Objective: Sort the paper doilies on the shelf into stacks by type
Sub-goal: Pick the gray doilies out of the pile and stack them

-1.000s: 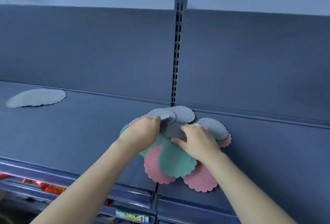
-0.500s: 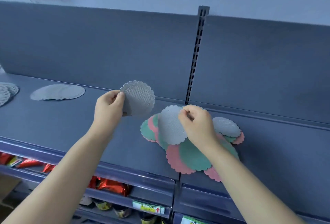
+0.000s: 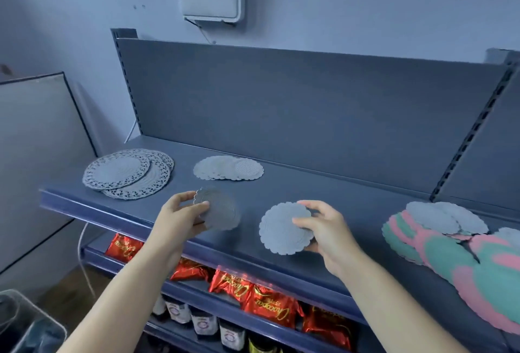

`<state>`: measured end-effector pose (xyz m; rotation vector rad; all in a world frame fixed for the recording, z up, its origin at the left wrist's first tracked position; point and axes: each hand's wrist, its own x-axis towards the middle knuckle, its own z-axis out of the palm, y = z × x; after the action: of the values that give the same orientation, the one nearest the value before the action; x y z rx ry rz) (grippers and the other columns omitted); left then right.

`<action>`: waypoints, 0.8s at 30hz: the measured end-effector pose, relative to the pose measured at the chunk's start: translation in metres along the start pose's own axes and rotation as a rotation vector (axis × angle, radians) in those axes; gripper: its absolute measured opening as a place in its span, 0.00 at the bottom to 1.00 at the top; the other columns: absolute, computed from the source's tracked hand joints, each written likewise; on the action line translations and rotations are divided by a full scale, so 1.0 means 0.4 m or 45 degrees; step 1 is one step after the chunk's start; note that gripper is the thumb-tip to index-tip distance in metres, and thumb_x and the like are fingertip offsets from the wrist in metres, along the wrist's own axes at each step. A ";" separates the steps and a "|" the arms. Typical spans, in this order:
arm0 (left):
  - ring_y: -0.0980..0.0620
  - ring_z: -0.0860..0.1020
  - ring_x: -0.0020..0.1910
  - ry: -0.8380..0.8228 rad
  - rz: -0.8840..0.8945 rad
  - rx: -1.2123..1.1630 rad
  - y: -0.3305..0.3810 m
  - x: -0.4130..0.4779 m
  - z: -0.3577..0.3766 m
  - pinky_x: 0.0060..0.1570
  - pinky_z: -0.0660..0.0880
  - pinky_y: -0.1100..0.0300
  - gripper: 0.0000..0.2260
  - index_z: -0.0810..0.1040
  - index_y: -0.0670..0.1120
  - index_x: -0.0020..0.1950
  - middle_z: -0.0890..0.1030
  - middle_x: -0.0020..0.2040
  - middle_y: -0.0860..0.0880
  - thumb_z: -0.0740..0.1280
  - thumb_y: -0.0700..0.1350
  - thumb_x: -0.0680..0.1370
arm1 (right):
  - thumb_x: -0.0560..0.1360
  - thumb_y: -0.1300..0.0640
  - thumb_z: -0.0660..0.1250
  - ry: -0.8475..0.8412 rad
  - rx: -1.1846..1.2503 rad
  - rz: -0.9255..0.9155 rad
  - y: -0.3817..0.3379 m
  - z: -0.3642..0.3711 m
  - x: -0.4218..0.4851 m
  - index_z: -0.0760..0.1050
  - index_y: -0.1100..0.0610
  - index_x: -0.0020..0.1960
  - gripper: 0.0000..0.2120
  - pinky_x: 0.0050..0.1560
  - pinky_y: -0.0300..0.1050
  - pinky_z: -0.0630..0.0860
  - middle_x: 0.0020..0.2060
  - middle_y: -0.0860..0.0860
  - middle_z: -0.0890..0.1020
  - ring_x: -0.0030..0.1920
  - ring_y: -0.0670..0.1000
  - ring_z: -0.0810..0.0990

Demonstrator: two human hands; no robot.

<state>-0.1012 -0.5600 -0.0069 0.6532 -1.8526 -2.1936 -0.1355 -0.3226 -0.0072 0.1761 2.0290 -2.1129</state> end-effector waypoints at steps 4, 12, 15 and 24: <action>0.45 0.79 0.44 -0.021 0.007 -0.045 0.019 0.155 -0.016 0.48 0.79 0.52 0.14 0.72 0.40 0.64 0.80 0.51 0.40 0.64 0.34 0.78 | 0.75 0.68 0.63 0.088 0.039 0.023 -0.015 0.057 0.087 0.72 0.56 0.53 0.11 0.33 0.46 0.77 0.52 0.55 0.78 0.45 0.53 0.78; 0.53 0.77 0.43 -0.030 0.427 0.699 0.047 0.470 0.099 0.38 0.78 0.63 0.17 0.76 0.45 0.62 0.78 0.56 0.47 0.72 0.40 0.73 | 0.77 0.72 0.58 -0.049 0.247 0.005 -0.065 0.142 0.341 0.74 0.54 0.61 0.19 0.39 0.48 0.78 0.53 0.50 0.79 0.49 0.51 0.79; 0.50 0.76 0.52 -0.103 0.556 1.232 0.055 0.540 0.096 0.49 0.70 0.62 0.18 0.76 0.46 0.62 0.79 0.56 0.49 0.72 0.46 0.73 | 0.78 0.71 0.59 -0.033 0.204 -0.018 -0.073 0.199 0.419 0.75 0.56 0.59 0.16 0.41 0.47 0.79 0.50 0.54 0.80 0.48 0.50 0.79; 0.50 0.74 0.63 -0.323 0.687 1.444 0.092 0.596 -0.010 0.62 0.70 0.56 0.15 0.74 0.47 0.66 0.77 0.64 0.51 0.62 0.46 0.79 | 0.78 0.49 0.63 0.095 -0.898 -0.410 -0.038 0.338 0.509 0.62 0.49 0.74 0.26 0.60 0.41 0.65 0.59 0.47 0.72 0.60 0.46 0.68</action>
<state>-0.3148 -0.6713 -0.0203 -0.0487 -2.8847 -0.7932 -0.3293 -0.4704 -0.0323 -0.1985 2.8524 -1.4013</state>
